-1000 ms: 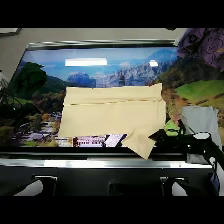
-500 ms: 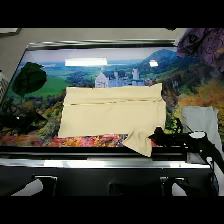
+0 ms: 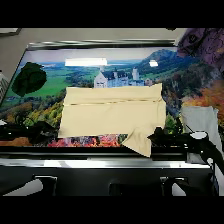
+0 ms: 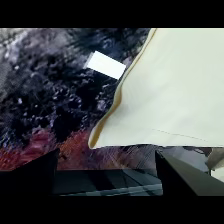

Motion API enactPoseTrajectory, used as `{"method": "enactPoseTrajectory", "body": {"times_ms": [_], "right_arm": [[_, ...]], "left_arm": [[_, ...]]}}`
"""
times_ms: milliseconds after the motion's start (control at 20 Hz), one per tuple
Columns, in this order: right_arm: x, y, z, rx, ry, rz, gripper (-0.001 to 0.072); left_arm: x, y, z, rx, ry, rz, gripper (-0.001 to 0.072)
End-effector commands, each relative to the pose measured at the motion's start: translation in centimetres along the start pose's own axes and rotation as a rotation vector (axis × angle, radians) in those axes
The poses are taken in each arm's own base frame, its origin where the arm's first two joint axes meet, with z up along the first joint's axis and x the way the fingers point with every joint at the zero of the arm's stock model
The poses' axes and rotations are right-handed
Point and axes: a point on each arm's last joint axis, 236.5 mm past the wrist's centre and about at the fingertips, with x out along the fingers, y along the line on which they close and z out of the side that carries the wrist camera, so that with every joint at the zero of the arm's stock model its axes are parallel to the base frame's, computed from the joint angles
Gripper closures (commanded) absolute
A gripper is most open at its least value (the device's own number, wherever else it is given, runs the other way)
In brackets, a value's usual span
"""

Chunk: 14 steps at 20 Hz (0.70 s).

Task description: Fold the clothes and pants, and hang the long-sleeved shirts on hangers.

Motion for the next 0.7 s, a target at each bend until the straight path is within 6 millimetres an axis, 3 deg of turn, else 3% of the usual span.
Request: {"method": "enactPoseTrajectory", "body": {"times_ms": [0,350,500,650], "right_arm": [[0.0,0.1,-0.3,-0.004,0.012,0.004,0.068],[0.0,0.2,-0.5,-0.006,0.02,0.006,0.068],[0.0,0.2,-0.5,-0.008,0.023,0.007,0.068],[0.0,0.2,-0.7,-0.009,0.028,0.008,0.068]], "left_arm": [[1.3,0.2,-0.9,-0.004,0.063,-0.013,0.0017],[4.1,-0.3,-1.4,0.046,0.111,0.024,0.0019],[4.8,-0.6,-1.3,0.07,0.108,0.038,0.0059],[5.3,-0.5,-1.3,0.073,0.115,0.045,0.0432]]}}
